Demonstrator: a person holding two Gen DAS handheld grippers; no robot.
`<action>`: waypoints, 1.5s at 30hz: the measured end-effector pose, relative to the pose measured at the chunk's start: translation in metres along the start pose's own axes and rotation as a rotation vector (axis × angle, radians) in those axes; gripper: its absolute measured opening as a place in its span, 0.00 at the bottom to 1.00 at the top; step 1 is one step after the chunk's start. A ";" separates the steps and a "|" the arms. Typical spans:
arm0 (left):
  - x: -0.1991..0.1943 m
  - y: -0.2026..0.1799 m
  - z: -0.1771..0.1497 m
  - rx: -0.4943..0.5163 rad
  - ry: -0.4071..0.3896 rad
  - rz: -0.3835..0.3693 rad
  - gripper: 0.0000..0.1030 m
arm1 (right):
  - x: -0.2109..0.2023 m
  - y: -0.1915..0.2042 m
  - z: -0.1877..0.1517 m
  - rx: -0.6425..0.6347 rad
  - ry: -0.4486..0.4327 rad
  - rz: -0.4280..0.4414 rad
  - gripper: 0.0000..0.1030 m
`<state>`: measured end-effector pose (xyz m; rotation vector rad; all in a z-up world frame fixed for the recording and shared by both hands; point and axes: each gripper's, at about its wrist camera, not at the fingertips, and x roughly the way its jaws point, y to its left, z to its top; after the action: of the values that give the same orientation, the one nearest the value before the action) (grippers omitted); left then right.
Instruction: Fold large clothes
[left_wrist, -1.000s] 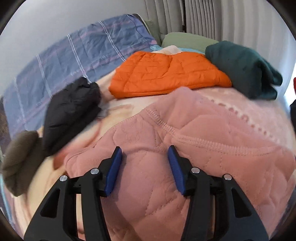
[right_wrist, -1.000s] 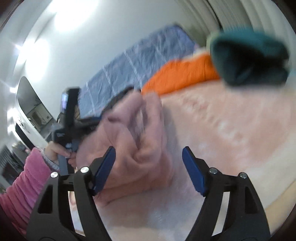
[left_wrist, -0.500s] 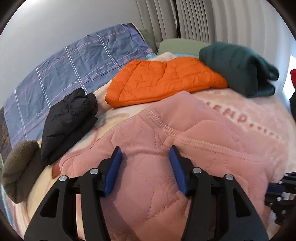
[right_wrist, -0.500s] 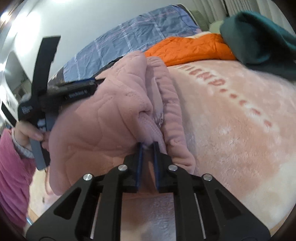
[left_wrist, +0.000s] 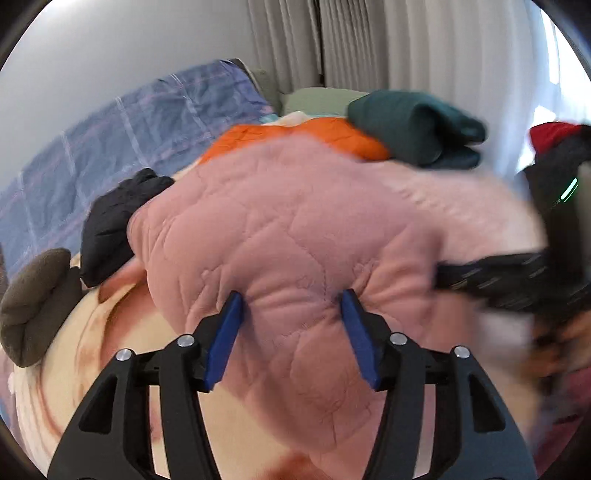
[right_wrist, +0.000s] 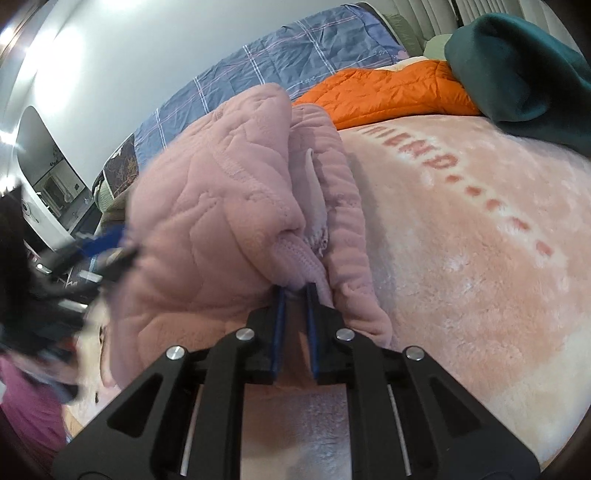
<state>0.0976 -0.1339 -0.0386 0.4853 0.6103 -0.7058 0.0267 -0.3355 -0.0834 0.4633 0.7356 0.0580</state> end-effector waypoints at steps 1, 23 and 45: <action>0.009 -0.003 -0.004 0.022 0.008 0.025 0.57 | 0.001 0.003 0.000 -0.012 0.000 -0.008 0.10; -0.009 0.026 0.018 -0.172 -0.070 -0.181 0.60 | 0.040 0.019 0.051 -0.136 -0.001 -0.037 0.18; 0.052 0.084 0.044 -0.323 0.048 -0.121 0.36 | 0.030 0.087 0.151 -0.319 0.000 0.021 0.31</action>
<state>0.2051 -0.1274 -0.0238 0.1670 0.7876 -0.6955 0.1582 -0.3092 0.0324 0.1659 0.7065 0.1918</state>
